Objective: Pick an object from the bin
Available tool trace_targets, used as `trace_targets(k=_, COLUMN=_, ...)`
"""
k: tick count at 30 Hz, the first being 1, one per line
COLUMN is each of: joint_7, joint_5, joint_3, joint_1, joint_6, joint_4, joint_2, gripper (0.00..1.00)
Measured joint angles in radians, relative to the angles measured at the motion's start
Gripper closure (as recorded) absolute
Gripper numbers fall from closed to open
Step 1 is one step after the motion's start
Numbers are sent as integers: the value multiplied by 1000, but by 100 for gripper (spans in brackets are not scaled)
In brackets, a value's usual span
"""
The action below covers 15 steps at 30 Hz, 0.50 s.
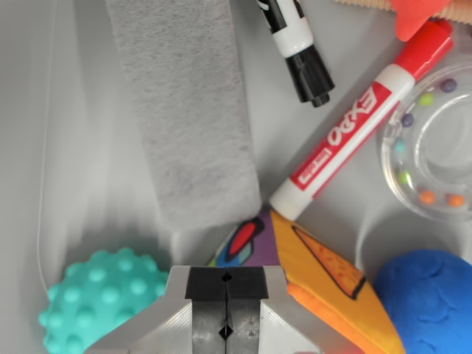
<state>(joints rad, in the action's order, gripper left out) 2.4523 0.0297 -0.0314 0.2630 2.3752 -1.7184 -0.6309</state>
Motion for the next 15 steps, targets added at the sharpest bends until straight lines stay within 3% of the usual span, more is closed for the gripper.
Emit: trace_targets(k=15, joint_7=1, joint_5=-1, joint_3=-3, joint_1=2, joint_6=-118, joint_4=5, joint_2=105, gripper=100)
